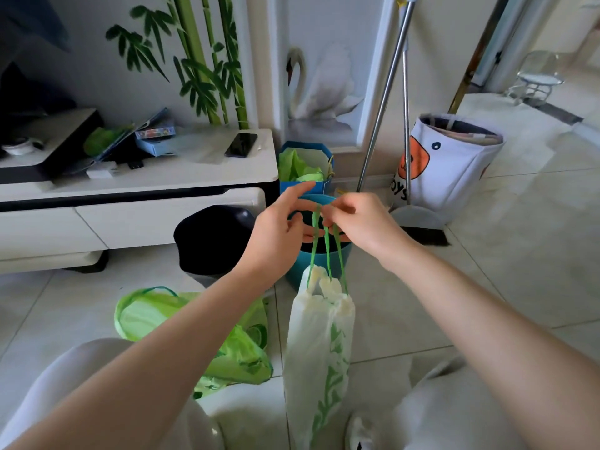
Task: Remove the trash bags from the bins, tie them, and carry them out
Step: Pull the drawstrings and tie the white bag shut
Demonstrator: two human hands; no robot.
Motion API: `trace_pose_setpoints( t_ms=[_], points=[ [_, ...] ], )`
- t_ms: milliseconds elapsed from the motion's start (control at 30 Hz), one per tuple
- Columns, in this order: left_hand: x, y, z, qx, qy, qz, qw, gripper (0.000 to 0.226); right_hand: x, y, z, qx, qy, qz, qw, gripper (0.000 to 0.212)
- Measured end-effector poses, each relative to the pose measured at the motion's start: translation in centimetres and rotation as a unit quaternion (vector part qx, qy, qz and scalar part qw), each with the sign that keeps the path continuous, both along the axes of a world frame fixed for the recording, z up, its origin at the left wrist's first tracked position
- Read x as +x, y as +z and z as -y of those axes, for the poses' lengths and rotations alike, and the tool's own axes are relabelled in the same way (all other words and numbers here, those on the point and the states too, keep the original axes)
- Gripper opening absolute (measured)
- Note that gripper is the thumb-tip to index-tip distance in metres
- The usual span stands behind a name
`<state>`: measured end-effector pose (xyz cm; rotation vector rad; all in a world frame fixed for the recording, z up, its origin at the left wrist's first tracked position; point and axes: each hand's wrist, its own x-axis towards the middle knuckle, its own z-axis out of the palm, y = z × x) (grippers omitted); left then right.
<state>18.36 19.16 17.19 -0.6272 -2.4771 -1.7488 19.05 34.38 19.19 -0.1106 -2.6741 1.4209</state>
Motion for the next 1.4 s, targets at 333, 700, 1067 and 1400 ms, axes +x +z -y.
trace_pose_setpoints(
  t_ms=[333, 700, 1067, 1400],
  points=[
    [-0.2, -0.7, -0.1, -0.084, -0.019, -0.060, 0.994, 0.063, -0.2, -0.4, 0.0, -0.010, -0.020, 0.049, 0.999, 0.018],
    [0.0, -7.3, -3.9, -0.182, -0.076, 0.160, 0.967, 0.070, 1.3, 0.3, 0.4, -0.152, 0.000, 0.022, 0.988, 0.016],
    [0.2, -14.7, -4.7, -0.116, 0.065, 0.063, 0.989, 0.020, 0.6, 1.1, -1.1, -0.222, -0.022, 0.010, 0.975, 0.017],
    [-1.0, -15.8, -4.2, -0.200, 0.000, 0.106, 0.974, 0.040, 1.0, 0.8, -1.0, -0.139, 0.003, -0.012, 0.990, 0.025]
  ],
)
